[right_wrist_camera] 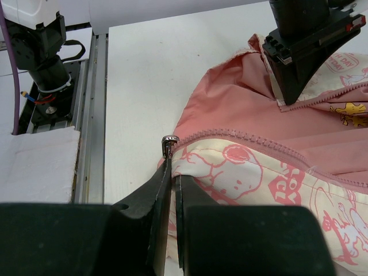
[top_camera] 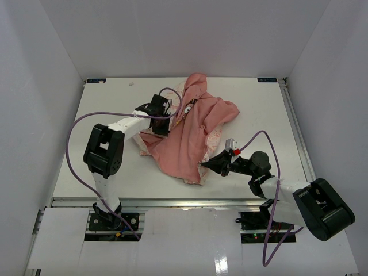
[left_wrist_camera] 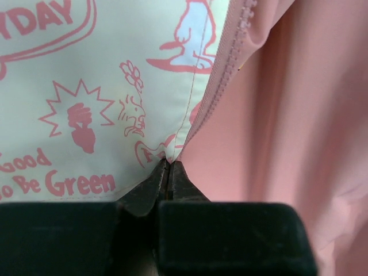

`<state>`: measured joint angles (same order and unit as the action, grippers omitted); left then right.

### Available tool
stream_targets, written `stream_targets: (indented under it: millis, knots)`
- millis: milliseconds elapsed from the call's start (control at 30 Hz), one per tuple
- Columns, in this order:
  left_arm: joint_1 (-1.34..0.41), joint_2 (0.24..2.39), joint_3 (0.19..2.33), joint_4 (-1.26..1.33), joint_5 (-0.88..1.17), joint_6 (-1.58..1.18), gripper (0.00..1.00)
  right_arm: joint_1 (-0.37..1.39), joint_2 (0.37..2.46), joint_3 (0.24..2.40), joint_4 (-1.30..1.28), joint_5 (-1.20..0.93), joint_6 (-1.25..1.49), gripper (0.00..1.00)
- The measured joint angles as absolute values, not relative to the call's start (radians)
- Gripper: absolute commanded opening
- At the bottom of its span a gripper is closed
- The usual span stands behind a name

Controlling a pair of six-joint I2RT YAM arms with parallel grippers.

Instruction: Zip up the jacket

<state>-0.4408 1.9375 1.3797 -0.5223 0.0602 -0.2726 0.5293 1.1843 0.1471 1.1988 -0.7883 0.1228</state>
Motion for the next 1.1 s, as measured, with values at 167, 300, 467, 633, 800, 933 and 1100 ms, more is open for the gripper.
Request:
stream_targets:
  millis: [167, 300, 467, 633, 800, 933, 1100]
  knots:
    - [-0.441, 1.9, 1.372, -0.522, 0.052, -0.278, 0.0, 0.529, 1.184, 0.147, 1.199, -0.788, 0.123, 0.08]
    - [-0.441, 1.884, 1.366, -0.522, 0.046, -0.278, 0.19, 0.529, 1.185, 0.147, 1.199, -0.788, 0.123, 0.08]
    - [-0.441, 1.883, 1.366, -0.523, 0.035, -0.28, 0.0, 0.529, 1.185, 0.147, 1.198, -0.788, 0.123, 0.08]
    - [-0.441, 1.883, 1.366, -0.522, 0.033, -0.282, 0.0, 0.529, 1.185, 0.147, 1.198, -0.788, 0.122, 0.08]
    - [-0.441, 1.883, 1.366, -0.522, 0.033, -0.282, 0.0, 0.529, 1.184, 0.147, 1.198, -0.788, 0.121, 0.08]
    - [-0.441, 1.868, 1.354, -0.507, 0.051, -0.277, 0.0, 0.529, 1.185, 0.147, 1.199, -0.788, 0.123, 0.08]
    - [-0.44, 1.749, 1.247, -0.396, 0.171, -0.27, 0.0, 0.529, 1.208, 0.154, 1.199, -0.791, 0.141, 0.08]
